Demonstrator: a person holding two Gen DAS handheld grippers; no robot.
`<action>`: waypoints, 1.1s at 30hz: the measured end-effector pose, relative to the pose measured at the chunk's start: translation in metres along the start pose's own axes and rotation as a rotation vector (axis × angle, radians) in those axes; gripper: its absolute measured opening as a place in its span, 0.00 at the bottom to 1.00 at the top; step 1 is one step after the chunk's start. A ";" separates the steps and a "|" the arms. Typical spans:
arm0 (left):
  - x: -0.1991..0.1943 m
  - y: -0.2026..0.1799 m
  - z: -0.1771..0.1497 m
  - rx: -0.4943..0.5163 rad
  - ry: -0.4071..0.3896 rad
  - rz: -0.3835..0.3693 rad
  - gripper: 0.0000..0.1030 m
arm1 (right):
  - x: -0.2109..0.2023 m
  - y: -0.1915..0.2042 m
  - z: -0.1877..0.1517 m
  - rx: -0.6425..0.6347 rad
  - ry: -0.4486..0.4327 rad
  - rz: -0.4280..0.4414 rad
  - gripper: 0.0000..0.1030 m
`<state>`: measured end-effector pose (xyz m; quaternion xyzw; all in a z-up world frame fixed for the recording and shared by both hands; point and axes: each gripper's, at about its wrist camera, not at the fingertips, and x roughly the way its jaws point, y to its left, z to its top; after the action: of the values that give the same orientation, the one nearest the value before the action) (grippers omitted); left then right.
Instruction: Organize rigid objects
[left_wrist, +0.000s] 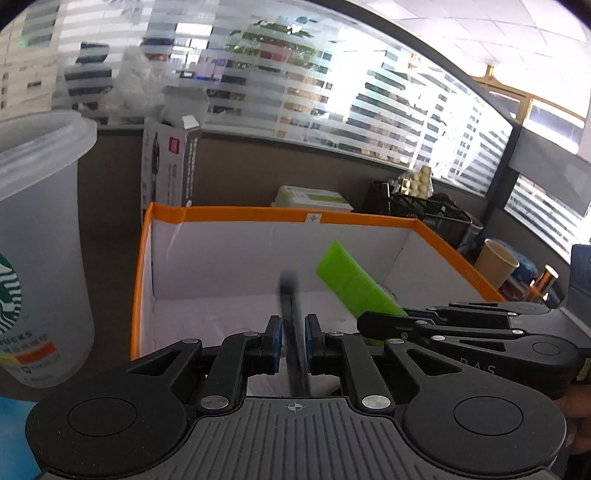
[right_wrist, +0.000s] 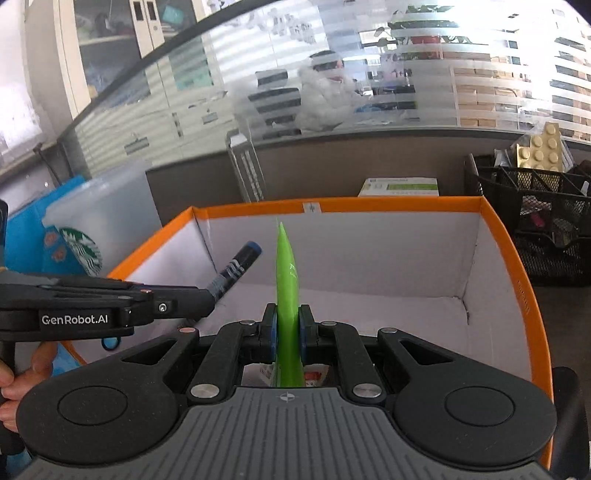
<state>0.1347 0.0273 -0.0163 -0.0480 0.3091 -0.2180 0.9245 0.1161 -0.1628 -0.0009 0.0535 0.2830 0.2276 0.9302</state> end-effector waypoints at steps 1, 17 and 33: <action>0.001 -0.001 -0.001 0.007 0.002 0.002 0.11 | 0.000 0.000 0.000 -0.001 -0.002 0.001 0.13; -0.027 -0.017 0.003 0.048 -0.085 0.045 0.83 | -0.023 0.007 0.007 -0.056 -0.086 -0.093 0.60; -0.053 -0.021 0.018 0.038 -0.174 0.108 1.00 | -0.053 0.009 0.019 -0.036 -0.223 -0.166 1.00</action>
<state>0.0995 0.0309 0.0318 -0.0323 0.2257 -0.1688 0.9589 0.0840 -0.1787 0.0441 0.0383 0.1771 0.1474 0.9723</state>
